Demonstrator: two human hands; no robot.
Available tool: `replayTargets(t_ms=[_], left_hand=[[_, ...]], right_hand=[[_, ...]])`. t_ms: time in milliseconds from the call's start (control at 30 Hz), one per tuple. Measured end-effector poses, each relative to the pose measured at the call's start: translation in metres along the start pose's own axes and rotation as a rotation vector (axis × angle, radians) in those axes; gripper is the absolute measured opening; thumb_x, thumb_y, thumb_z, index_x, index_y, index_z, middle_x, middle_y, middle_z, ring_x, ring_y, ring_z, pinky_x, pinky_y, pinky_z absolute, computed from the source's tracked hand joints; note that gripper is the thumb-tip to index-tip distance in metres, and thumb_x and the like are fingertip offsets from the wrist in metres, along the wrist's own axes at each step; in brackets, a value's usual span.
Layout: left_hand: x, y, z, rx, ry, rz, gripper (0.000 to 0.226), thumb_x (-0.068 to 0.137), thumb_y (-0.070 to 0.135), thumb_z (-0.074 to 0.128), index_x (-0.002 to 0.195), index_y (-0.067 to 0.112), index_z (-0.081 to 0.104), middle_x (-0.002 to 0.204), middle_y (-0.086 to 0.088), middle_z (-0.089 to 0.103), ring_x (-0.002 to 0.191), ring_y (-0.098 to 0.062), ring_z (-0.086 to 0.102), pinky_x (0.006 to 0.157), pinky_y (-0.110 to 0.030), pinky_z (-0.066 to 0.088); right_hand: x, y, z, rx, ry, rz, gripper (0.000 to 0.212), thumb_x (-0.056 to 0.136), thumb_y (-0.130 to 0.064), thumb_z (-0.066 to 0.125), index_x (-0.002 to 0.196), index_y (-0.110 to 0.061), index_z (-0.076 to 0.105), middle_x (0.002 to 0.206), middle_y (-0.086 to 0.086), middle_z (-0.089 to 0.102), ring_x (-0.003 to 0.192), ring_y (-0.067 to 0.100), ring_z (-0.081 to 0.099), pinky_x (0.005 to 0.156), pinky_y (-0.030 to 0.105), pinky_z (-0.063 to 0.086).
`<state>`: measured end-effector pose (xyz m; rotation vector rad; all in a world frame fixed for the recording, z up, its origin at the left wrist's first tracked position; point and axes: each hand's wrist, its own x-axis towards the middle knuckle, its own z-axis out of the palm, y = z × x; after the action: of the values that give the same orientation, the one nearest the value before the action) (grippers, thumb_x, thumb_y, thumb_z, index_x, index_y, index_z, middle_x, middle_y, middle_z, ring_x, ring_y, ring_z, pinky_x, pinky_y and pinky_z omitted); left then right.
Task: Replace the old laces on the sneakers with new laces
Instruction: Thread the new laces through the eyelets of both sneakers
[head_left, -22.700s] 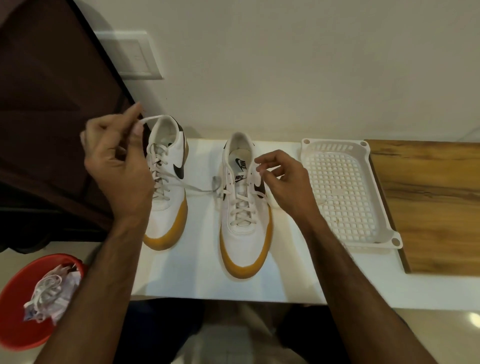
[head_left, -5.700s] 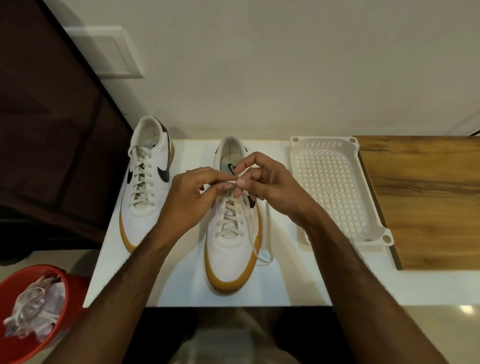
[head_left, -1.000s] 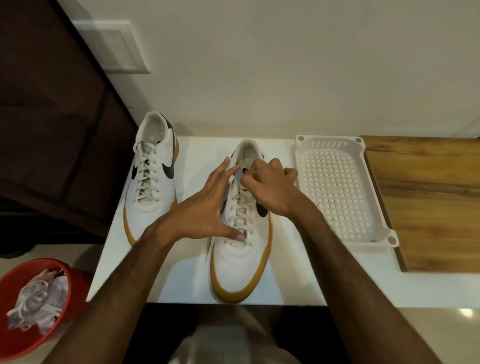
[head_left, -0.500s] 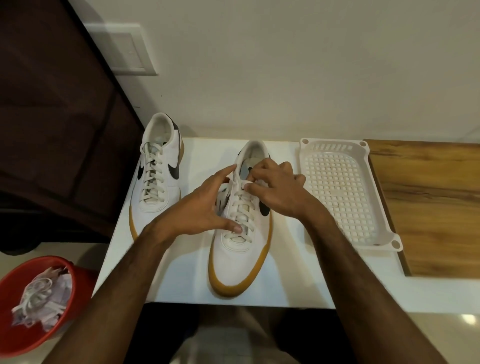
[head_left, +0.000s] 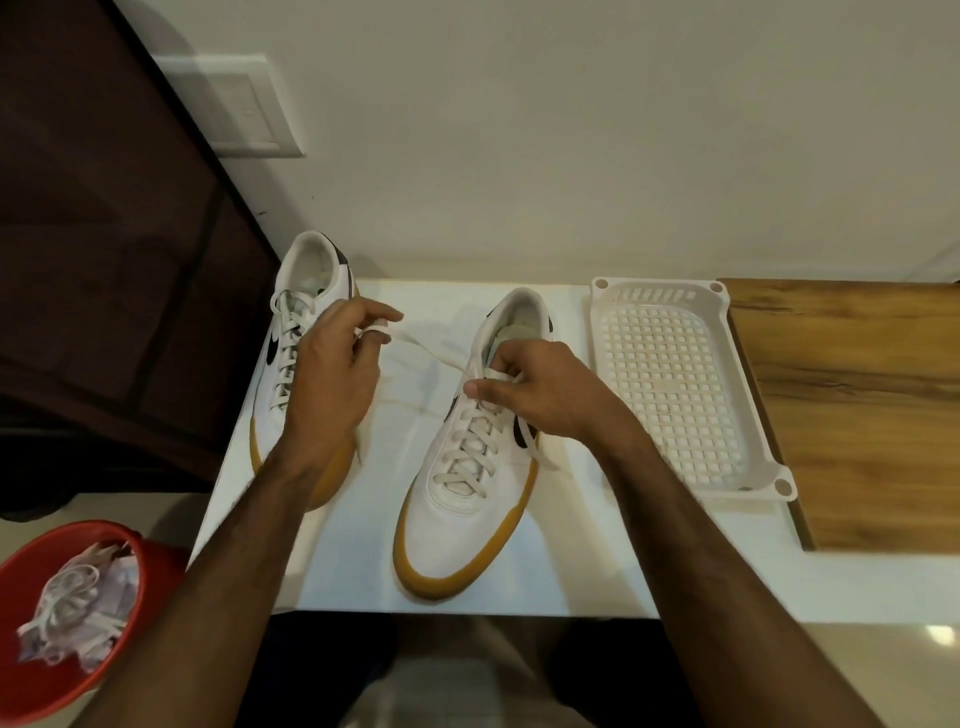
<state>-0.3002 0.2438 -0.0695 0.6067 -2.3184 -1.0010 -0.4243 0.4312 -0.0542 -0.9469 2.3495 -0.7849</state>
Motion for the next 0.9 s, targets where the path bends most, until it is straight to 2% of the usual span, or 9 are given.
replayTargets(t_ms=[133, 233, 333, 400, 500, 600, 700, 800, 900], left_hand=[[-0.005, -0.003, 0.002, 0.027, -0.081, 0.052, 0.017, 0.100, 0.007, 0.055, 0.104, 0.014, 0.070, 0.097, 0.009, 0.067, 0.087, 0.000, 0.062, 0.076, -0.019, 0.050], [-0.003, 0.001, 0.000, 0.087, 0.009, 0.170, 0.015, 0.100, 0.010, 0.058, 0.103, 0.013, 0.072, 0.097, 0.010, 0.064, 0.088, 0.003, 0.057, 0.076, -0.021, 0.047], [0.000, 0.013, -0.005, 0.036, 0.039, 0.144, 0.018, 0.099, 0.006, 0.057, 0.104, 0.012, 0.073, 0.091, 0.009, 0.067, 0.079, 0.001, 0.059, 0.073, -0.017, 0.042], [-0.001, 0.017, -0.011, -0.074, -0.053, 0.062, 0.018, 0.100, 0.006, 0.057, 0.107, 0.012, 0.072, 0.079, 0.005, 0.069, 0.070, -0.006, 0.063, 0.068, -0.013, 0.044], [-0.001, 0.032, -0.024, -0.264, -0.224, 0.050, 0.017, 0.103, 0.013, 0.055, 0.112, 0.013, 0.069, 0.066, -0.002, 0.062, 0.062, -0.019, 0.061, 0.063, -0.026, 0.051], [0.001, 0.063, -0.033, -0.436, -0.324, 0.140, 0.020, 0.104, 0.011, 0.052, 0.115, 0.007, 0.067, 0.067, -0.011, 0.060, 0.061, -0.026, 0.057, 0.058, -0.030, 0.050], [0.001, 0.089, -0.040, -0.469, -0.365, 0.256, 0.021, 0.103, 0.005, 0.050, 0.116, 0.005, 0.066, 0.073, -0.009, 0.063, 0.063, -0.025, 0.058, 0.058, -0.032, 0.050], [-0.004, 0.102, -0.044, -0.373, -0.485, 0.343, 0.023, 0.103, 0.008, 0.049, 0.115, 0.010, 0.069, 0.081, -0.004, 0.069, 0.067, -0.029, 0.063, 0.062, -0.036, 0.052], [-0.006, 0.108, -0.040, -0.197, -0.526, 0.374, 0.025, 0.104, 0.010, 0.048, 0.116, 0.017, 0.069, 0.079, 0.004, 0.067, 0.065, -0.017, 0.059, 0.062, -0.021, 0.045]], right_hand=[[-0.001, 0.001, -0.006, 0.167, 0.037, 0.058, 0.035, 0.088, -0.044, 0.075, 0.081, -0.012, 0.061, 0.080, 0.002, 0.067, 0.063, 0.009, 0.061, 0.056, 0.023, 0.048], [-0.002, 0.004, -0.009, 0.275, 0.035, 0.079, 0.020, 0.091, -0.028, 0.076, 0.095, -0.012, 0.065, 0.094, 0.002, 0.070, 0.063, 0.007, 0.065, 0.058, 0.022, 0.053], [-0.007, 0.015, -0.013, 0.165, 0.114, -0.039, 0.032, 0.085, -0.019, 0.081, 0.110, -0.024, 0.062, 0.115, -0.008, 0.058, 0.081, 0.002, 0.063, 0.065, 0.015, 0.049], [-0.011, 0.024, -0.014, 0.039, 0.217, -0.086, 0.040, 0.080, -0.018, 0.083, 0.111, -0.027, 0.057, 0.120, -0.009, 0.046, 0.084, 0.006, 0.059, 0.065, 0.022, 0.050], [-0.014, 0.029, -0.010, -0.273, 0.307, -0.071, 0.035, 0.082, -0.018, 0.075, 0.109, -0.021, 0.054, 0.113, -0.006, 0.049, 0.077, 0.015, 0.054, 0.060, 0.031, 0.047], [-0.012, 0.021, -0.003, -0.378, 0.373, -0.074, 0.017, 0.089, -0.014, 0.061, 0.104, -0.021, 0.055, 0.104, -0.006, 0.061, 0.082, 0.020, 0.057, 0.073, 0.039, 0.048], [-0.012, 0.015, -0.006, -0.456, 0.442, -0.052, 0.010, 0.095, -0.015, 0.051, 0.100, -0.021, 0.057, 0.097, -0.007, 0.064, 0.086, 0.020, 0.055, 0.080, 0.038, 0.035], [-0.015, 0.014, -0.020, -0.400, 0.421, -0.013, 0.010, 0.097, -0.022, 0.048, 0.098, -0.020, 0.057, 0.093, -0.009, 0.059, 0.087, 0.019, 0.051, 0.083, 0.038, 0.032], [-0.021, 0.012, -0.032, 0.066, 0.210, -0.058, 0.025, 0.102, -0.022, 0.048, 0.087, -0.014, 0.067, 0.097, -0.007, 0.059, 0.092, 0.009, 0.053, 0.086, 0.032, 0.039]])
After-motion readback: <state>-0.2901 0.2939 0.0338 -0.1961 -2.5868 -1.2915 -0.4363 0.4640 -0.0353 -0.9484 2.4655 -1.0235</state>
